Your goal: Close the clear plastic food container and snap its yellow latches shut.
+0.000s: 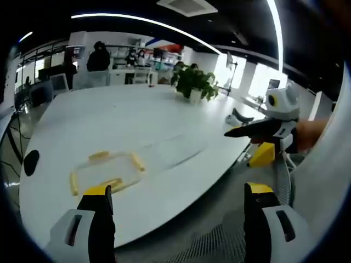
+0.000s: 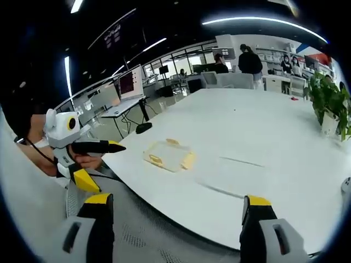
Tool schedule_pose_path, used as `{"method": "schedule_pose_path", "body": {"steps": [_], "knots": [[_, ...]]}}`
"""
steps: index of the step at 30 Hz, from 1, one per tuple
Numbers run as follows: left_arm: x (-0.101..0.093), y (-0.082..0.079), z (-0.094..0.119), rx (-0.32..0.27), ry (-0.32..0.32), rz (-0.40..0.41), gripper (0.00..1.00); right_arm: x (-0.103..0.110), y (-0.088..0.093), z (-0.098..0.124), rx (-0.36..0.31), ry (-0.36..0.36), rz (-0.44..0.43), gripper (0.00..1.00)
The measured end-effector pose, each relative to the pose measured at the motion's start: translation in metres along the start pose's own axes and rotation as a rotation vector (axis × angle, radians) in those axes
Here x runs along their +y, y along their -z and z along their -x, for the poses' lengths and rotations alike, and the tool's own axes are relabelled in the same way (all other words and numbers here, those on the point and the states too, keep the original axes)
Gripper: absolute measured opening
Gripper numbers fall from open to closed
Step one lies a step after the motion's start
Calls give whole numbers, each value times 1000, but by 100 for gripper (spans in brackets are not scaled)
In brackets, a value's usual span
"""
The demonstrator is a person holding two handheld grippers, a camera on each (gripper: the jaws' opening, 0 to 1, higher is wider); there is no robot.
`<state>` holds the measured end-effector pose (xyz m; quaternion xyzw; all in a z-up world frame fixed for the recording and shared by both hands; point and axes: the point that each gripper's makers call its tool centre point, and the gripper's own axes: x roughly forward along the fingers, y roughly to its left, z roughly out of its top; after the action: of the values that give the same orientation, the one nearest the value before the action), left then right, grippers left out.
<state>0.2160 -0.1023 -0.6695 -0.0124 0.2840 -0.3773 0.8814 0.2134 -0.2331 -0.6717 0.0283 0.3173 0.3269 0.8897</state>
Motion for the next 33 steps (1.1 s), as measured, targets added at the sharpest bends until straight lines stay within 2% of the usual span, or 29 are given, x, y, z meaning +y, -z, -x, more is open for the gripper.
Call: {"method": "schedule_pose_path", "body": {"steps": [33], "knots": [[2,1,1,1,-6,-5,99,-1,-1,2,-17,-1,-5,97]]}}
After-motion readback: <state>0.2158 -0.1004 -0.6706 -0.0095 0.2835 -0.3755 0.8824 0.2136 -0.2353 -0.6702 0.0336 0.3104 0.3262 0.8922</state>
